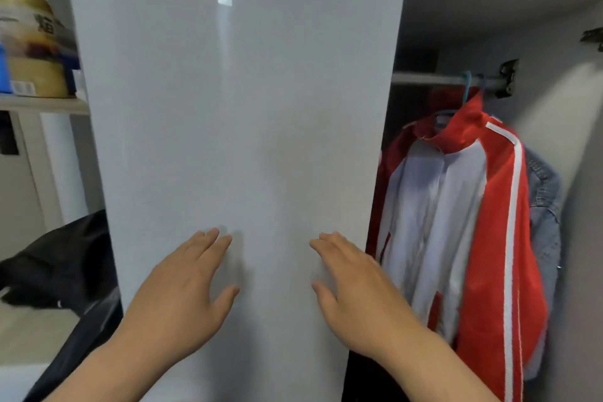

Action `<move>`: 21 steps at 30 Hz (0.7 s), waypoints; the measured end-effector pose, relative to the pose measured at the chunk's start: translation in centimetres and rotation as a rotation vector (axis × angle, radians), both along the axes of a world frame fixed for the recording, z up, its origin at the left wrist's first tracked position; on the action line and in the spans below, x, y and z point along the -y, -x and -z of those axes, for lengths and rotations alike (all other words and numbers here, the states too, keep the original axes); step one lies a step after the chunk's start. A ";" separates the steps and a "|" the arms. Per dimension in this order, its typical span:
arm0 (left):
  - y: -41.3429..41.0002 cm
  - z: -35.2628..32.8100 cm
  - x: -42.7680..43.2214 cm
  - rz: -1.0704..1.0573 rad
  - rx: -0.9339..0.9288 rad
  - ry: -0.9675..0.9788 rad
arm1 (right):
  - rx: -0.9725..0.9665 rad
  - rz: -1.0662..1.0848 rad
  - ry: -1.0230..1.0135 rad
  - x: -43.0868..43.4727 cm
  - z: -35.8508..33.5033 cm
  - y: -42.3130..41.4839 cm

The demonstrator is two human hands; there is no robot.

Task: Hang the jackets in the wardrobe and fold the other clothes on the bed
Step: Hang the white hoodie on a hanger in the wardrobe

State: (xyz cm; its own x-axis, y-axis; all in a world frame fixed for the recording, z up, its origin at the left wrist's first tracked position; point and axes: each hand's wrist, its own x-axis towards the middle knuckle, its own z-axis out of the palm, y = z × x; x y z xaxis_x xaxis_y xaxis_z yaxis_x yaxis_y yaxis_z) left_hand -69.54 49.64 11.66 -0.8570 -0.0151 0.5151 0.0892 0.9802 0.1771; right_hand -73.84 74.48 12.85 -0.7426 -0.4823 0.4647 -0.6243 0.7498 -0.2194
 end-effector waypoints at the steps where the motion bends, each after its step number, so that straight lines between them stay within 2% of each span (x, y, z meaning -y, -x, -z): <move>1: -0.4 0.3 0.9 -0.033 0.014 -0.002 | 0.021 -0.036 0.003 1.1 0.1 0.2; 8: -4.4 3.1 7.7 -0.303 0.104 -0.070 | 0.087 -0.274 -0.030 8.8 2.0 1.4; 16: -12.4 7.6 13.8 -0.614 0.188 -0.195 | 0.157 -0.514 -0.112 18.5 5.9 0.4; 21: -16.6 8.8 17.2 -0.756 0.205 -0.176 | 0.173 -0.641 -0.142 24.3 7.5 -1.2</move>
State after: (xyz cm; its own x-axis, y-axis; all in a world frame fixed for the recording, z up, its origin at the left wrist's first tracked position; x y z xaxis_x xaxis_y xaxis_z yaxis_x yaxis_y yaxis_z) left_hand -52.99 32.44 2.81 -0.6593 -0.6958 0.2848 -0.6388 0.7182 0.2760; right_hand -72.66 50.22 5.32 -0.3474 -0.8995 0.2648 -0.9198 0.2720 -0.2828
